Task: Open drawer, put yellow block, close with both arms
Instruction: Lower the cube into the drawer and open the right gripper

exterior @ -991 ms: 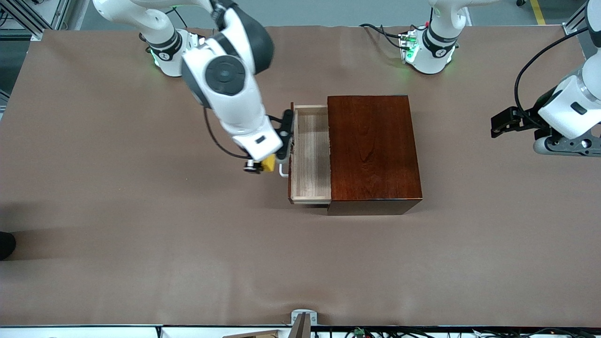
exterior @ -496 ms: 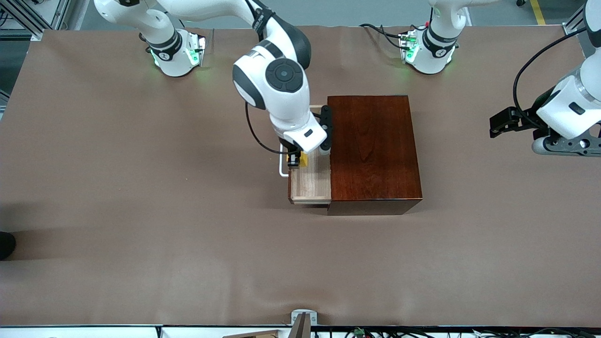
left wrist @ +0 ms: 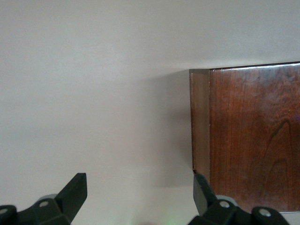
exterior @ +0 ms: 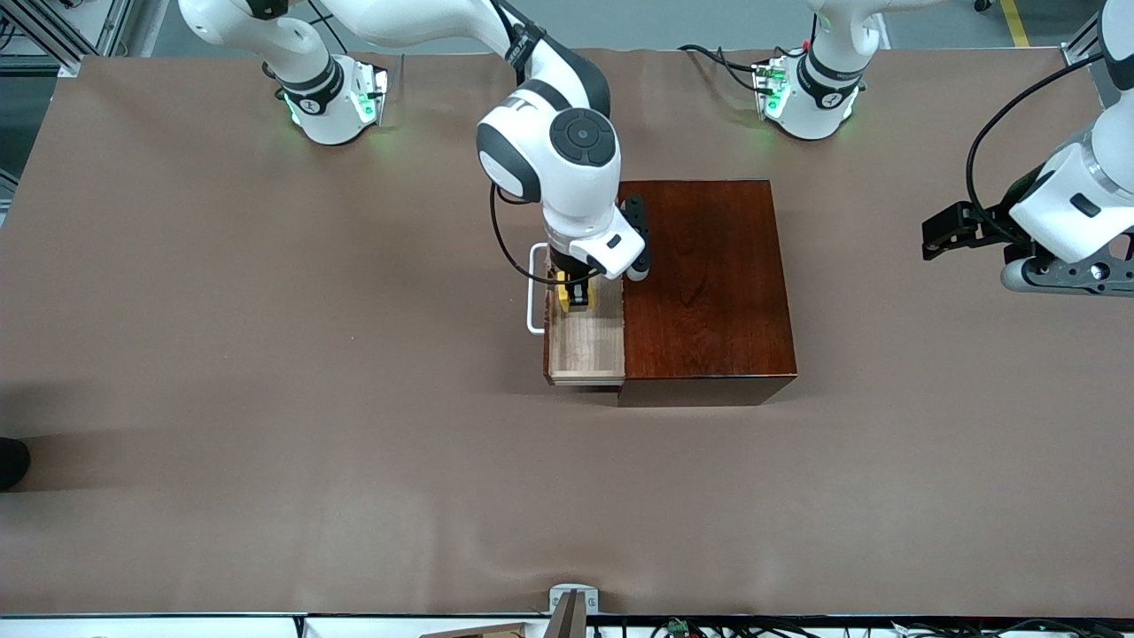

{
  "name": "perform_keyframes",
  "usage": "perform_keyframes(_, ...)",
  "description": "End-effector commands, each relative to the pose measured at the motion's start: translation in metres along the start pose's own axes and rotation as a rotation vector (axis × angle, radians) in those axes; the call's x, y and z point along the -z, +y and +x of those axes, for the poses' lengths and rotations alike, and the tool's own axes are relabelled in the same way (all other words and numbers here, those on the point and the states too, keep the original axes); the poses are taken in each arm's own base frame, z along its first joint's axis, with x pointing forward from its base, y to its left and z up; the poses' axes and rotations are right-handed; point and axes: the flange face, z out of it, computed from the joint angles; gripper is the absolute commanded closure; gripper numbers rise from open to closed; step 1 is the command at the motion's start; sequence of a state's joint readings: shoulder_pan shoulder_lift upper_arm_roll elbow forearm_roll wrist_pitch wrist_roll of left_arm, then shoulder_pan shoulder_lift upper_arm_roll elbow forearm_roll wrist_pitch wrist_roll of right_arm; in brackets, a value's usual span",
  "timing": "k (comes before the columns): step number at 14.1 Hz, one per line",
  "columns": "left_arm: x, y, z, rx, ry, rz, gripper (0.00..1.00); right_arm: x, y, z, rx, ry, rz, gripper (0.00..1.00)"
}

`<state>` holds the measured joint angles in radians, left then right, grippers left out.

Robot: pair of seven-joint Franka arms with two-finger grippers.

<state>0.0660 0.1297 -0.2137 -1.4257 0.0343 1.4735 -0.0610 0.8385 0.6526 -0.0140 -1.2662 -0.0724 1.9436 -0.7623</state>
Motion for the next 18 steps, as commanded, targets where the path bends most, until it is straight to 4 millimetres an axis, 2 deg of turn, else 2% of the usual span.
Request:
perform_keyframes(1, 0.001, 0.003, -0.005, 0.001, 0.014, 0.015, 0.00, -0.004, 0.005, 0.007, 0.012, 0.002, -0.035, 1.00)
perform_keyframes(3, 0.001, 0.003, -0.004, 0.001, 0.014, 0.013, 0.00, -0.017, 0.003, 0.013, 0.020, 0.004, -0.036, 1.00)
perform_keyframes(6, 0.001, 0.003, -0.004, 0.001, 0.014, 0.015, 0.00, -0.021, 0.002, 0.013, 0.009, 0.004, -0.028, 1.00)
perform_keyframes(9, -0.001, 0.006, -0.004, -0.003, 0.011, 0.015, 0.00, -0.037, 0.000, 0.013, 0.005, -0.007, -0.009, 1.00)
perform_keyframes(11, -0.002, 0.006, -0.002, -0.004, 0.009, 0.013, 0.00, -0.038, -0.001, 0.014, -0.004, -0.007, -0.007, 1.00)
perform_keyframes(12, -0.004, 0.006, -0.001, -0.004, 0.009, 0.012, 0.00, -0.038, -0.001, 0.014, -0.020, -0.007, -0.007, 0.87)
perform_keyframes(13, -0.004, 0.006, -0.001, -0.002, 0.009, 0.012, 0.00, -0.039, 0.000, 0.014, -0.024, -0.008, -0.008, 0.61)
perform_keyframes(14, -0.005, 0.006, -0.001, -0.004, 0.009, 0.012, 0.00, -0.039, 0.000, 0.014, -0.023, -0.007, -0.007, 0.01)
perform_keyframes(18, -0.005, 0.005, 0.000, -0.004, 0.008, 0.011, 0.00, -0.037, 0.001, 0.013, -0.024, -0.006, -0.008, 0.00)
